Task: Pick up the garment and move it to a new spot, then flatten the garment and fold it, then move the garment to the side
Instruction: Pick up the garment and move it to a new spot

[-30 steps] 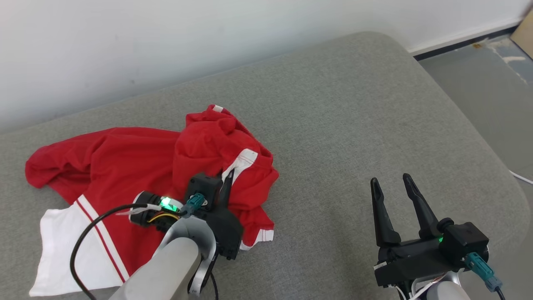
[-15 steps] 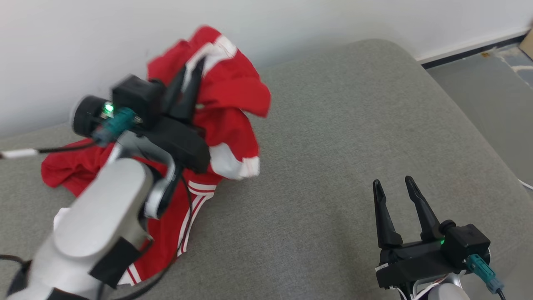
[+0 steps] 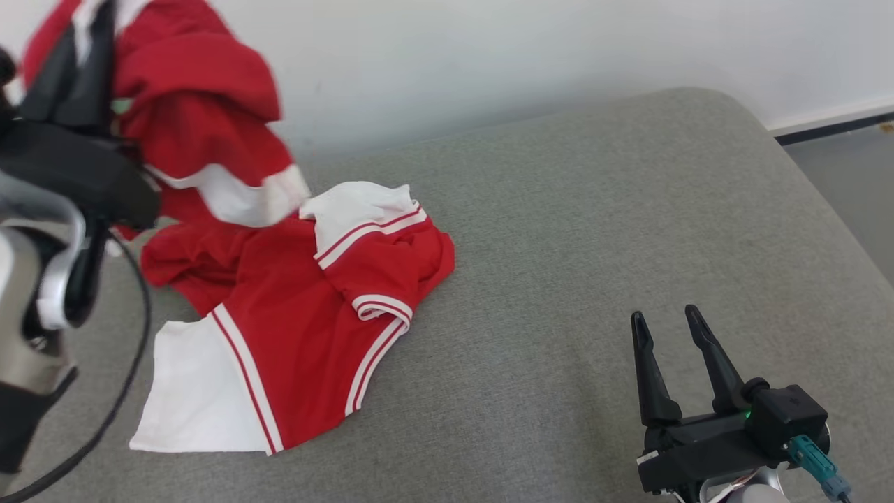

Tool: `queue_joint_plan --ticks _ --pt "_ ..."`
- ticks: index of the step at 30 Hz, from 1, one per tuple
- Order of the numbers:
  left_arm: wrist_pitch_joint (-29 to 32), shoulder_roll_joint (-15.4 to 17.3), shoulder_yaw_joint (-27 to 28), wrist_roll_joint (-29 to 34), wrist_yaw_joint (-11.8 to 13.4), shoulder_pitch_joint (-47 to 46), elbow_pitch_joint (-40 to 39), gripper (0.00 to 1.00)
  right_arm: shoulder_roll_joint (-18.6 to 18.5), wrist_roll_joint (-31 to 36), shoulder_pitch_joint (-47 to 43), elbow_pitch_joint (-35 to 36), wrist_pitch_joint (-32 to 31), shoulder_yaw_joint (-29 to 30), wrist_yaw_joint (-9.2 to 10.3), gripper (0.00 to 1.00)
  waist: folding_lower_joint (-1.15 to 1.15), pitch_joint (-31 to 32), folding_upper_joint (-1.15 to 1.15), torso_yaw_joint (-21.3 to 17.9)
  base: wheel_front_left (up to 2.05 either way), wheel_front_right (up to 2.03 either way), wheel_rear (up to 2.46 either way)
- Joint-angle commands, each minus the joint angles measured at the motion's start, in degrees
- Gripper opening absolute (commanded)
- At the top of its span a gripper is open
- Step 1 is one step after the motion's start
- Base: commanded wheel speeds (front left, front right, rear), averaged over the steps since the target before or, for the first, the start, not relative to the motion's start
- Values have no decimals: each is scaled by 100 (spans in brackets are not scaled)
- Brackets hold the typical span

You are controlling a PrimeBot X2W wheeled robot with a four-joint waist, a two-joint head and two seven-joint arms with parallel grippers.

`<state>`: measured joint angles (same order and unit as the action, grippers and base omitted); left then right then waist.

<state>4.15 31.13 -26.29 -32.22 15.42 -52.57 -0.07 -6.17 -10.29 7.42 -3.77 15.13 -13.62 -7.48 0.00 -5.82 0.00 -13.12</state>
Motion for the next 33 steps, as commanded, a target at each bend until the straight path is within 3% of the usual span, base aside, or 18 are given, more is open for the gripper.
queue_joint_plan --ticks 1,8,16,23,28,33 --pt "-10 148 106 10 62 184 -27 0 -52 -6 -87 14 7 11 -2 100 0 35 0 155 0 0 0" --pt "-155 865 618 -59 278 830 11 0 -140 10 -144 45 7 29 -2 100 0 -5 0 539 0 0 0" --pt "-448 1335 1052 -114 494 1474 330 0 -218 18 -56 89 7 2 -2 100 0 -169 0 963 0 0 0" --pt "-857 1426 1365 -242 576 1788 791 0 -324 33 6 128 7 8 -2 100 0 -371 0 1269 0 0 0" --pt "-1141 1321 1549 -373 585 1906 1178 0 -395 49 43 146 7 2 -2 100 0 -497 0 1429 0 0 0" --pt "-1438 1143 1647 -587 438 1907 1646 0 -501 56 139 180 7 -7 -2 100 0 -670 0 1568 0 0 0"
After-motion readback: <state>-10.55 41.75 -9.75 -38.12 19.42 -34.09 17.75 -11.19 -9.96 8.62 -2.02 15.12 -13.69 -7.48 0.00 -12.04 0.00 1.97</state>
